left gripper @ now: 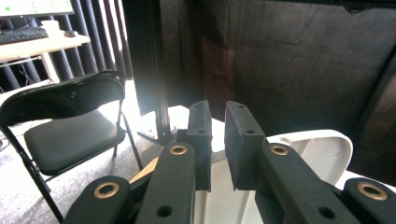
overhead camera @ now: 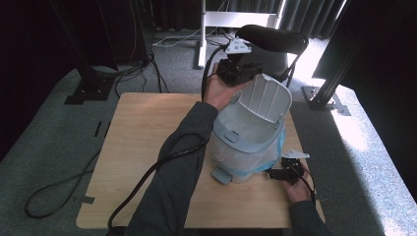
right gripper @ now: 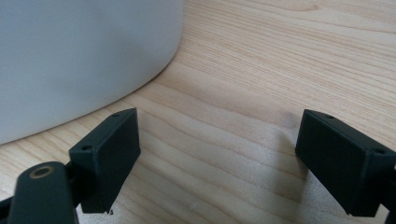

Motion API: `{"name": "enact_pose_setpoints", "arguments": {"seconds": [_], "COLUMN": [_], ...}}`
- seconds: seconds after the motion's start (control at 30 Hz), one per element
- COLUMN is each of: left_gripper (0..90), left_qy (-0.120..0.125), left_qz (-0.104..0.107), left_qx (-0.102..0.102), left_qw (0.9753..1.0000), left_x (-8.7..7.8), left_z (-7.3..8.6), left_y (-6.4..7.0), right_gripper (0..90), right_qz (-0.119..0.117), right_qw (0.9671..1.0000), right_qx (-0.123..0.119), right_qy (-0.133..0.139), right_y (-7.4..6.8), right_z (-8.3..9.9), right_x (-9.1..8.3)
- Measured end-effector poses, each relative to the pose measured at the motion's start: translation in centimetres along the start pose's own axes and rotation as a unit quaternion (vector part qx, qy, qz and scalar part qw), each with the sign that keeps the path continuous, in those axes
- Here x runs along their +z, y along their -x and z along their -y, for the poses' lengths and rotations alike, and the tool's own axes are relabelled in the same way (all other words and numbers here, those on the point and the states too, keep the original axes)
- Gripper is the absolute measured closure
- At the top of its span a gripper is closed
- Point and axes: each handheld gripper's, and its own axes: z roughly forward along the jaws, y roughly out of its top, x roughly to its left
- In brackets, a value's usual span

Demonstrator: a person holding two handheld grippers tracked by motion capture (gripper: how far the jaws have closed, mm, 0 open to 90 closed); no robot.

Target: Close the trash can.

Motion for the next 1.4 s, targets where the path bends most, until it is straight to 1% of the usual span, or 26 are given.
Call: {"name": "enact_pose_setpoints", "arguments": {"seconds": [0.07, 0.1, 0.13, 0.3, 0.43, 0.6, 0.63, 0.67, 0.7, 0.73, 0.8, 0.87, 0.9, 0.97, 1.0, 1.1, 1.17, 1.23, 1.4], "left_gripper": [80.7, 81.3, 81.9, 87.2, 87.9, 88.1, 88.0, 87.8, 87.5, 87.4, 87.5, 87.4, 87.5, 87.4, 87.4, 87.4, 87.3, 87.2, 86.4], "left_qy": [0.001, 0.0, -0.004, -0.019, -0.024, -0.026, -0.031, -0.053, -0.062, -0.064, -0.055, -0.055, -0.059, -0.06, -0.058, -0.052, -0.052, -0.052, -0.045], "left_qz": [0.002, 0.007, 0.011, 0.018, 0.022, 0.022, 0.028, 0.019, 0.019, 0.023, 0.031, 0.03, 0.029, 0.028, 0.029, 0.03, 0.032, 0.033, 0.035], "left_qx": [-0.003, -0.008, -0.008, 0.0, 0.001, 0.006, 0.005, 0.014, 0.017, 0.016, 0.011, 0.011, 0.018, 0.021, 0.021, 0.019, 0.019, 0.022, 0.016], "left_qw": [1.0, 0.9999, 0.9999, 0.9997, 0.9995, 0.9994, 0.9991, 0.9983, 0.9978, 0.9976, 0.998, 0.998, 0.9977, 0.9976, 0.9977, 0.998, 0.9979, 0.9978, 0.9982], "left_x": [0.0, 0.0, -0.1, -0.5, -0.7, -0.8, -1.0, -0.7, -0.5, -0.4, -0.5, -0.6, -0.9, -1.1, -1.5, -1.9, -2.1, -2.5, -3.2], "left_z": [0.0, 0.0, 0.0, -0.3, -0.4, -0.4, -0.3, 0.1, 0.3, 0.6, 1.0, 1.1, 1.3, 1.4, 1.6, 2.0, 2.2, 2.8, 4.0], "left_y": [0.0, -0.1, -0.1, 0.1, 0.1, 0.2, 0.1, 0.1, 0.1, 0.1, 0.2, 0.2, 0.5, 0.7, 0.8, 1.1, 1.2, 1.4, 1.4], "right_gripper": [12.9, 12.9, 12.9, 12.9, 12.9, 12.9, 12.9, 12.9, 12.9, 12.9, 12.8, 12.9, 12.9, 12.9, 12.9, 12.9, 12.9, 12.9, 12.9], "right_qz": [0.0, 0.0, 0.0, 0.0, 0.0, 0.0, 0.0, 0.0, 0.001, 0.0, 0.0, 0.0, 0.0, 0.0, 0.001, 0.001, 0.001, 0.001, 0.001], "right_qw": [1.0, 1.0, 1.0, 1.0, 1.0, 1.0, 1.0, 1.0, 1.0, 1.0, 1.0, 1.0, 1.0, 1.0, 1.0, 1.0, 1.0, 1.0, 1.0], "right_qx": [0.0, 0.0, 0.0, 0.0, 0.0, 0.0, 0.0, 0.0, 0.0, 0.0, 0.0, 0.0, 0.0, 0.0, -0.001, -0.001, -0.001, -0.001, -0.001], "right_qy": [0.0, 0.0, 0.0, 0.0, 0.0, 0.0, 0.0, 0.0, 0.0, 0.0, 0.0, 0.0, 0.0, 0.0, 0.0, 0.0, 0.0, 0.0, 0.0], "right_y": [0.0, 0.0, 0.0, 0.0, 0.0, 0.0, 0.0, 0.0, 0.0, 0.0, 0.0, 0.0, 0.0, 0.0, 0.0, 0.0, 0.0, 0.0, 0.0], "right_z": [0.0, 0.0, 0.0, 0.0, 0.0, 0.0, 0.0, 0.0, 0.0, 0.0, 0.0, 0.0, 0.0, 0.0, 0.0, 0.0, 0.0, 0.0, 0.0], "right_x": [0.0, 0.0, 0.0, 0.0, 0.0, 0.0, 0.0, 0.0, 0.0, 0.0, 0.0, 0.0, 0.0, 0.0, 0.0, 0.0, 0.0, 0.0, 0.0]}}
